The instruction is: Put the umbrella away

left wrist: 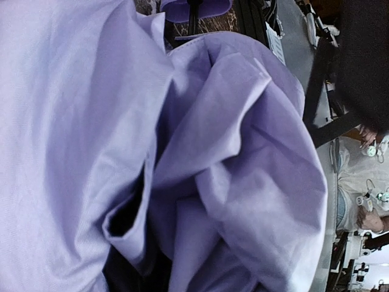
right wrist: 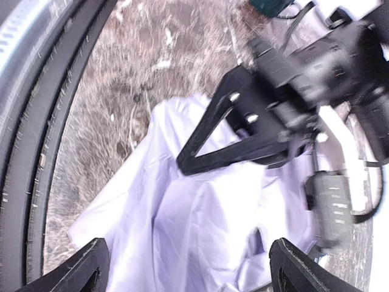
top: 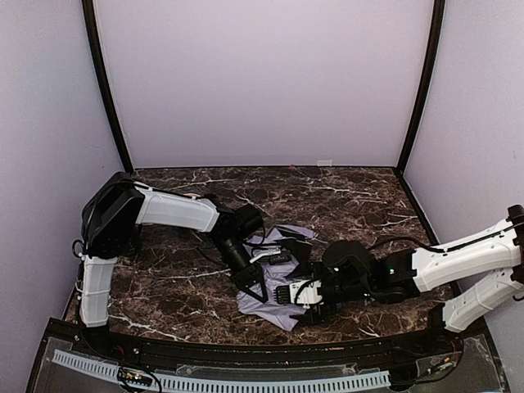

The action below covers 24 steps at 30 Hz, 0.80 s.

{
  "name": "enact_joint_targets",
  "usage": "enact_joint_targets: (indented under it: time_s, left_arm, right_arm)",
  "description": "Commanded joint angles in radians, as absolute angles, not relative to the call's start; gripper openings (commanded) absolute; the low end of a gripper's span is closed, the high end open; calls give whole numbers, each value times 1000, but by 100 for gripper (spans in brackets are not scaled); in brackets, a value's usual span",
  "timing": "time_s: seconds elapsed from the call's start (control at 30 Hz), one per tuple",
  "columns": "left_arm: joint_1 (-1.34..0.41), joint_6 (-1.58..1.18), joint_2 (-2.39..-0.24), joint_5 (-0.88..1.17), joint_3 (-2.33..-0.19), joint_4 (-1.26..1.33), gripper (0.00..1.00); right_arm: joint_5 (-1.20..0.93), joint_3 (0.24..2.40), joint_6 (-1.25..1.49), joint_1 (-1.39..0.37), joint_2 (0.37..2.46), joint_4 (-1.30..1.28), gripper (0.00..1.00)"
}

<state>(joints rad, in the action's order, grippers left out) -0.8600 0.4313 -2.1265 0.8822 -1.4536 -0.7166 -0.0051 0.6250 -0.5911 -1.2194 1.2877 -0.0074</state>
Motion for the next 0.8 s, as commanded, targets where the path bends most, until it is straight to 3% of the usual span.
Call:
enact_joint_targets:
  time_s: [0.0,0.2,0.23,0.33,0.43,0.57,0.6,0.67,0.77]
  left_arm:
    - [-851,412,-2163,907,-1465,-817,19]
    - [-836,436,-2207,956,-1498,-841,19]
    - [-836,446,-2221,961,-1513,-856,19]
    - [-835,494,-2259,968,-1563,-921,19]
    - [-828,521,-2264,965,-1579,-941,22]
    - [-811,523,-2246,962,-1605,-933,48]
    - [-807,522,-2228,968,-1604,-916,64]
    - [-796,522,-2180,974,-1591,-864,89]
    - [-773,510,-2083,970,-1538,-752,98]
  right_arm:
    - [53,623,-642,-1234,1367,110,93]
    - [-2,613,-643,-1206,1475,206,86]
    - [-20,623,-626,-1194,1489,209,79]
    - [-47,648,-577,-1159,1515,205,42]
    - [-97,652,-533,-1124,1523,192,24]
    - [-303,684,-462,-1051,1528,131,5]
    - [-349,698,-445,-1034,1536,101,0]
    - [-446,727,-407,-998,1561,33,0]
    - [-594,752,-320,-942,1586,-31,0]
